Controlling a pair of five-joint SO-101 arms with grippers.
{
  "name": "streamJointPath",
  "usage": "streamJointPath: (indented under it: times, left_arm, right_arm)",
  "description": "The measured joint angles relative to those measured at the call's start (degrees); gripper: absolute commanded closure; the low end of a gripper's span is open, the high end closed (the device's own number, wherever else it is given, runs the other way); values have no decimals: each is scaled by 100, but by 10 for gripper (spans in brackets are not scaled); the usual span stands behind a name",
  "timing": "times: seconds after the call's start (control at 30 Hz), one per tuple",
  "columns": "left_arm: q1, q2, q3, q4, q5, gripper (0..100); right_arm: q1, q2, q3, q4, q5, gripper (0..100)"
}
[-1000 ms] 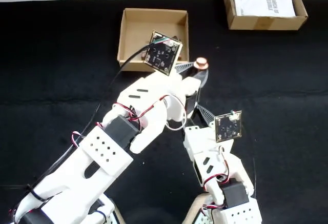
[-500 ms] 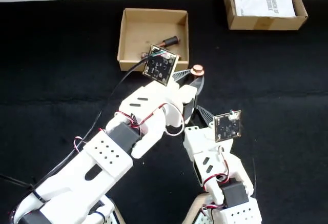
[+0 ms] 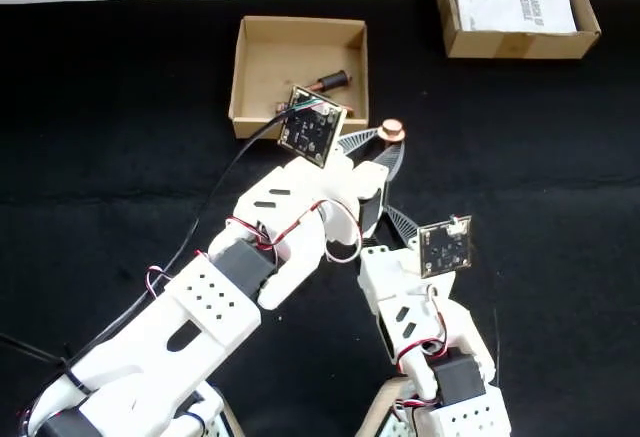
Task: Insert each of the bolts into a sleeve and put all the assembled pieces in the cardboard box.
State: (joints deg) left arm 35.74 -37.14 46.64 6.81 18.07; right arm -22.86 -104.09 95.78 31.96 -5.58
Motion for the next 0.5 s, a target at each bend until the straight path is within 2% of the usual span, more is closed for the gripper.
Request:
streamJointPath:
  times: [0.3, 0.5]
  left_arm:
    - [-132, 0, 607, -35, -176, 992]
    - [-132, 0, 1222, -589, -255, 992]
  right_arm:
    - [44, 0, 0, 0, 0, 991]
    - [62, 9, 0, 0, 0, 991]
